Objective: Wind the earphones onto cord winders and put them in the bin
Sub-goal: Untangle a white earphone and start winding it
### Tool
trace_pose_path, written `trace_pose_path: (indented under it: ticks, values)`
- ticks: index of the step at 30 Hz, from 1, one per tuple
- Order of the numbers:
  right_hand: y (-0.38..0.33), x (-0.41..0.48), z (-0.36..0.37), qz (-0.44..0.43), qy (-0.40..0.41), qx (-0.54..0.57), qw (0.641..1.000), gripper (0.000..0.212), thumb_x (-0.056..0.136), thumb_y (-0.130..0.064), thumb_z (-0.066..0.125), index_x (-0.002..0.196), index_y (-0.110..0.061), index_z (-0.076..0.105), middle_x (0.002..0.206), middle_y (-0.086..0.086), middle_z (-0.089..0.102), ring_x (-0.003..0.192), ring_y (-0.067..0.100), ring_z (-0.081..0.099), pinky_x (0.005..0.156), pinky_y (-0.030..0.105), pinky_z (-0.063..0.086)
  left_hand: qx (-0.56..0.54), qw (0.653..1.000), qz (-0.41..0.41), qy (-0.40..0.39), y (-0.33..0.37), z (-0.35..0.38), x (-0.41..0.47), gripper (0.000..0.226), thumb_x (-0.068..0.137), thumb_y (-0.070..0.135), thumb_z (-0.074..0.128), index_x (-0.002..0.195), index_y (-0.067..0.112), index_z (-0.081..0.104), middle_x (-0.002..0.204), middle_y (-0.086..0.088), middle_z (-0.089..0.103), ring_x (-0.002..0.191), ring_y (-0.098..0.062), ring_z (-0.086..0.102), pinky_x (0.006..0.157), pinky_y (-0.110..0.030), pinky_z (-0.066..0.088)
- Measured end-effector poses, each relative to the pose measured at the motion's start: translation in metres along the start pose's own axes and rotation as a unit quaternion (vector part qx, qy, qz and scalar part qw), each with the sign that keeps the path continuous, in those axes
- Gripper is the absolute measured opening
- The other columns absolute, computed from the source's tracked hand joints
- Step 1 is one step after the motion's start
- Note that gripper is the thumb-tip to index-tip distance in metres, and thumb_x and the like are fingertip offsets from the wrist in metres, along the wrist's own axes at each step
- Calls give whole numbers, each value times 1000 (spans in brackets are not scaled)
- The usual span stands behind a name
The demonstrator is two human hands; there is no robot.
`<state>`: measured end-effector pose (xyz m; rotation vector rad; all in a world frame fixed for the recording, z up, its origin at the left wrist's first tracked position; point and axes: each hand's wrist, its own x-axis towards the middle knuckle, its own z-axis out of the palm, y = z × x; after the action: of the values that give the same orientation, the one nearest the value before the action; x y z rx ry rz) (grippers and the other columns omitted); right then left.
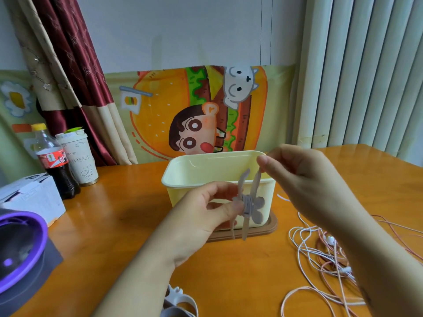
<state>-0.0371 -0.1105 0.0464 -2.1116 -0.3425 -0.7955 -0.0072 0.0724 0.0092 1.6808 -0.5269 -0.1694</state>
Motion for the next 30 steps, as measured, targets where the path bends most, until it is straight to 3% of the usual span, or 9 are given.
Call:
trace_pose_path:
  ticks: [4,8,10,12,15,19,24,28,30]
  values:
    - [4,0,6,29,4,46,999,29,87,-34,60,66,-15,60,46,-10,40,44,4,35,43,13,29,-21,998,-8,-64,2,-8,-3,39,75,27,71,113,20,67,112,-1,72,105,-23,68,92,-38,55]
    - [17,-5,23,107,-76,91,987,34,89,-34,60,63,-12,62,50,-7,36,47,6,29,46,20,24,-190,978,-11,-89,10,-7,-4,32,77,15,70,109,11,70,107,-10,72,92,-22,71,71,-30,58]
    - [19,-8,35,121,-120,95,981,35,92,-30,56,76,0,64,55,-1,37,48,6,27,48,24,24,-247,967,-3,-67,13,-4,-4,25,78,14,63,101,13,73,101,-7,74,87,-17,72,66,-28,58]
    - [18,-10,43,112,-120,86,983,40,93,-29,51,81,8,59,53,-2,32,44,5,24,44,17,21,-283,959,-12,-23,14,-4,-2,27,76,19,60,99,14,72,95,-5,75,82,-14,71,66,-26,59]
    - [12,-12,47,65,-135,68,986,46,96,-35,48,78,7,54,55,1,31,47,6,24,44,18,21,-315,948,-19,50,12,-6,2,28,73,24,61,98,15,72,92,-3,76,79,-11,72,71,-25,59]
    - [8,-15,46,1,-218,10,976,38,99,-36,43,87,-3,60,63,14,40,55,12,29,51,29,26,-315,940,-38,128,6,-6,4,27,75,27,63,99,19,71,85,5,74,72,-4,68,72,-24,50]
    - [2,-15,34,26,-254,-52,965,24,98,-31,46,100,-26,70,62,1,59,51,9,45,51,23,37,-262,950,-42,163,0,-12,6,27,87,27,62,111,19,71,104,3,74,90,-8,64,72,-24,49]
    - [-8,-11,19,2,-191,-56,980,23,96,-30,50,90,-23,71,60,1,58,50,8,44,50,23,35,-121,976,-4,183,-3,-12,5,16,89,23,64,105,26,69,97,7,75,91,-7,67,79,-28,49]
    - [-9,-8,13,-7,-137,-49,989,25,94,-33,51,84,-20,70,58,2,57,53,10,46,51,24,35,-66,986,1,156,-3,-12,4,23,82,32,68,105,29,68,96,11,74,93,-8,67,82,-29,50]
